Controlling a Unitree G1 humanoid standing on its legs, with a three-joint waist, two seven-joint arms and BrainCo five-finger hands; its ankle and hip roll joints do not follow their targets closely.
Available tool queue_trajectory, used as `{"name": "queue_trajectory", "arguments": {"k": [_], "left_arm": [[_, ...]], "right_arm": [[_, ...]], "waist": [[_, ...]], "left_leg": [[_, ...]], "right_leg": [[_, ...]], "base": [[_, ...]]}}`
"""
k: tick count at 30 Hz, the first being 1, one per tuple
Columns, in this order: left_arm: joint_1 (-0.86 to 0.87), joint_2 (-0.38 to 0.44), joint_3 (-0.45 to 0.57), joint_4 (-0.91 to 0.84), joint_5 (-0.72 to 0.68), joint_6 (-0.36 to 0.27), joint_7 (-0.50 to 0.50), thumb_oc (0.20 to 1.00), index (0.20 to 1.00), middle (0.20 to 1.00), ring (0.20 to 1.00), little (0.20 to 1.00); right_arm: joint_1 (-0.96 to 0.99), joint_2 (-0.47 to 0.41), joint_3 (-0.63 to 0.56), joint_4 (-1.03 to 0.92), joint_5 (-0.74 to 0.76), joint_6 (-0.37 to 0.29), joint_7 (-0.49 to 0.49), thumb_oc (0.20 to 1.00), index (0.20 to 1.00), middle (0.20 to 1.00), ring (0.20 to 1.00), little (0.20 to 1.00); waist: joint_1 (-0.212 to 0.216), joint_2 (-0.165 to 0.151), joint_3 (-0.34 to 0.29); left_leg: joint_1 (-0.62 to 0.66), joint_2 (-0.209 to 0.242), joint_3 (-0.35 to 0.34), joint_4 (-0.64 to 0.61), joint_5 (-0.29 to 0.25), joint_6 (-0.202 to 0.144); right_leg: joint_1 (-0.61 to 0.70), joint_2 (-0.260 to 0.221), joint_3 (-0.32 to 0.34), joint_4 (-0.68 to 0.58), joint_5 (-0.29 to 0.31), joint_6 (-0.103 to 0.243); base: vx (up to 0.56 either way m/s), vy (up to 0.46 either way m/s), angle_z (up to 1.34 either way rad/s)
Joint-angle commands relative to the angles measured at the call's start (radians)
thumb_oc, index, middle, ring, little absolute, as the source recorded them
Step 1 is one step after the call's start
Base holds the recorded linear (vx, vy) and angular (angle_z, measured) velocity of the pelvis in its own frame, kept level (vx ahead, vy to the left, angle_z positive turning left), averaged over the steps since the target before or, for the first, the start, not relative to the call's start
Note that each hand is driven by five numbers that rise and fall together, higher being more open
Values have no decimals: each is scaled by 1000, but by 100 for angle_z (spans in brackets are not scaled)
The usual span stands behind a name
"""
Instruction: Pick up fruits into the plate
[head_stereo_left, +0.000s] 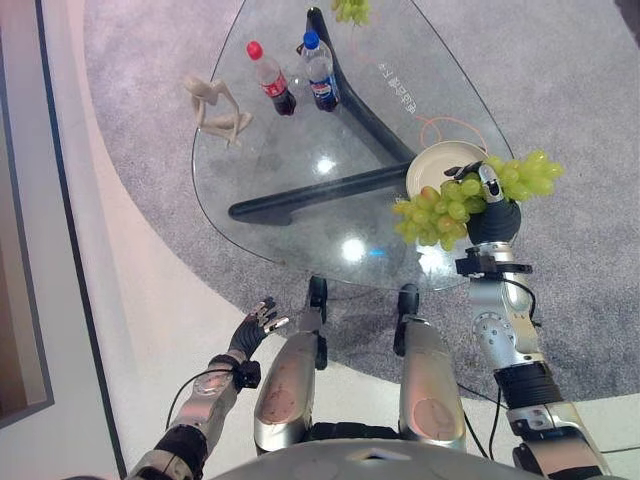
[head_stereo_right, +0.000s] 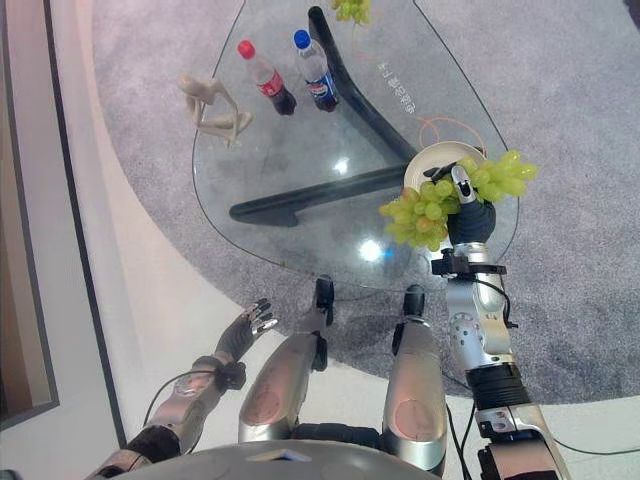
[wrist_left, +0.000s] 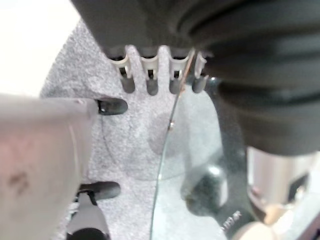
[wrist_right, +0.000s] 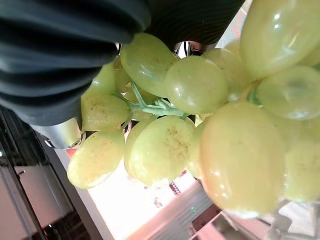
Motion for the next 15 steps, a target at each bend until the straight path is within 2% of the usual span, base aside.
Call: {"name": "queue_trajectory", "arguments": {"k": [1,6,15], "left_arm": [[23,30,39,53,14,-2,-9,1000,1000,1000,1000,1000],[38,17,70,91,52,12,-9,1000,1000,1000,1000,1000],[51,3,86,156,77,20,-22,1000,1000,1000,1000,1000]], "right_arm": [[21,1,-6,-73,-74,-22,-34,200,200,200,200,200],[76,12,3,67,-133,31,-90,200,200,200,200,200],[130,43,16,252,-146,123,-128,200,200,200,200,200]], "waist": [[-10,-88,-120],[-3,-111,-174],[5,-128,-224]], "left_leg": [[78,-63,35,49,-142,17],[130,-58,43,33,-152,16],[185,-54,51,25,-164,20]], "right_leg": [[141,58,-9,-244,100,-33],[211,59,-14,-284,103,-26],[276,59,-28,-309,104,-23]], "base": [[37,-11,-1],[79,-12,4],[84,-6,3]]}}
